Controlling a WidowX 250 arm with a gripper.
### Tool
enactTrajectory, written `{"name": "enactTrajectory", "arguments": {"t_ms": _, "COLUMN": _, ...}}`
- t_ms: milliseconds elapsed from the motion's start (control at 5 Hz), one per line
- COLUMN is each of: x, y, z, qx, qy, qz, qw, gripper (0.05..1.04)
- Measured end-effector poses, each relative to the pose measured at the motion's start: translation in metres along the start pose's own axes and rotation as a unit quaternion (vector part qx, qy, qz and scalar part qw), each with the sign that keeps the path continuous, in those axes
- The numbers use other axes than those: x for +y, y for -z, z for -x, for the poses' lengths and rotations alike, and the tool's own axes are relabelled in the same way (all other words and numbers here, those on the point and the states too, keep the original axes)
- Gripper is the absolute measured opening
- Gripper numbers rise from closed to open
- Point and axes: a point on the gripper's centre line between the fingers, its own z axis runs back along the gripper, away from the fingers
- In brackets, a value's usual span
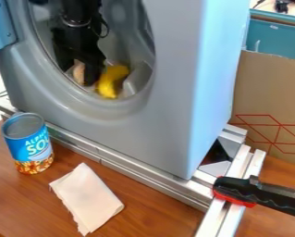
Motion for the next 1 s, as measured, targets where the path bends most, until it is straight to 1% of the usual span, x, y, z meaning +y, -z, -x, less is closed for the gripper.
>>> {"name": "enactTrajectory", "arguments": {"t_ms": 200, "x": -0.003, "y": 0.009, "z": -0.006, "qx": 0.007, "qy": 0.01, "qz": 0.007, "qw": 0.9999, "gripper": 0.984}}
{"name": "enactTrajectory", "arguments": {"t_ms": 400, "x": -0.003, "y": 0.009, "z": -0.006, "qx": 0.007, "qy": 0.011, "qz": 0.008, "qw": 0.9999, "gripper": 0.857}}
{"name": "enactTrajectory", "arguments": {"t_ms": 600, "x": -0.002, "y": 0.011, "z": -0.005, "qx": 0.002, "qy": 0.006, "qz": 0.019, "qw": 0.9998, "gripper": 0.592}}
{"name": "enactTrajectory", "arguments": {"t_ms": 800, "x": 0.0, "y": 0.008, "z": 0.003, "qx": -0.002, "qy": -0.002, "qz": 0.023, "qw": 0.9997, "gripper": 0.44}}
{"name": "enactTrajectory", "arguments": {"t_ms": 1000, "x": 0.01, "y": -0.006, "z": 0.023, "qx": -0.012, "qy": -0.024, "qz": 0.018, "qw": 0.9995, "gripper": 0.402}}
